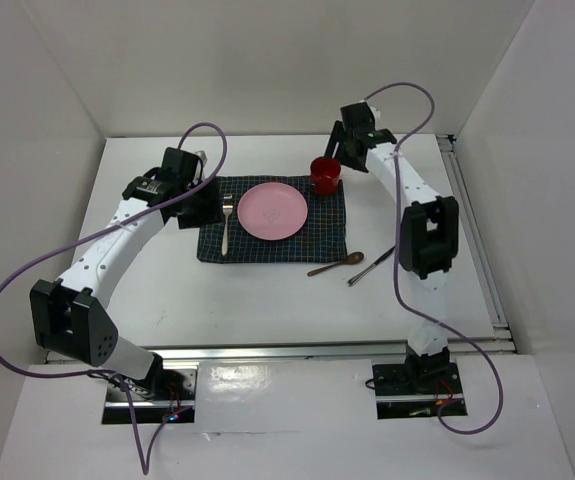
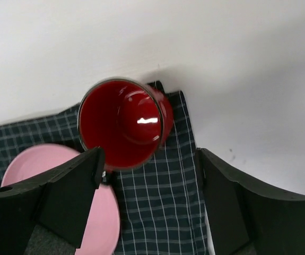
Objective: Set the dinner table for one person
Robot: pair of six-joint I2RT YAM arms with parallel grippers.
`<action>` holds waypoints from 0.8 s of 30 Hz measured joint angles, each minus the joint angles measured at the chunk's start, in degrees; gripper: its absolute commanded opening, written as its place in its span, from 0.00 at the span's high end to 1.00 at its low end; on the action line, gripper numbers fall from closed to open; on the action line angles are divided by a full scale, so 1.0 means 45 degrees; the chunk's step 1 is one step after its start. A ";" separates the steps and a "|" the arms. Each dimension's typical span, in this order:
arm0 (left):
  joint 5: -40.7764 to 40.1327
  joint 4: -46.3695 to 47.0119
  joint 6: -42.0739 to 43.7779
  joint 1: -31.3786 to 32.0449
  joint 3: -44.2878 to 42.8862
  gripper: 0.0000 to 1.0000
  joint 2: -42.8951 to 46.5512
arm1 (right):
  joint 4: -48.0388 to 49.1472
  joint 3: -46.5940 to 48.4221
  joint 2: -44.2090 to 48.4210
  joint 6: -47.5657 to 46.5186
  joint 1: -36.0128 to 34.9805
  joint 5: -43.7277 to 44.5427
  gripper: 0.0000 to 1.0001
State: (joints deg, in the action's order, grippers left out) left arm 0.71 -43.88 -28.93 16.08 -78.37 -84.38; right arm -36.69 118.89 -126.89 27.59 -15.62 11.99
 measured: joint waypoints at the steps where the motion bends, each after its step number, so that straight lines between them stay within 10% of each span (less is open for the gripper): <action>1: -0.0015 -0.0015 0.0010 0.0000 -0.0005 0.32 0.0000 | 0.0194 -0.0923 0.0758 0.0000 -0.0010 0.0010 0.19; 12: -0.0175 -0.0019 0.0063 0.0000 -0.0005 0.32 0.0000 | 0.1496 -1.1230 1.0734 0.1137 -0.0063 -0.0282 0.43; 24: 0.0024 0.0107 0.0039 0.0117 0.0024 0.32 0.0063 | 0.1457 -1.4139 0.8801 0.3653 -0.2807 -0.1549 0.37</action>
State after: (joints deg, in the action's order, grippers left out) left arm 0.82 -43.40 -28.75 16.60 -78.26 -84.09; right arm -30.13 55.27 -87.29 44.03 -28.25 5.02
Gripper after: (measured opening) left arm 0.675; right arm 0.634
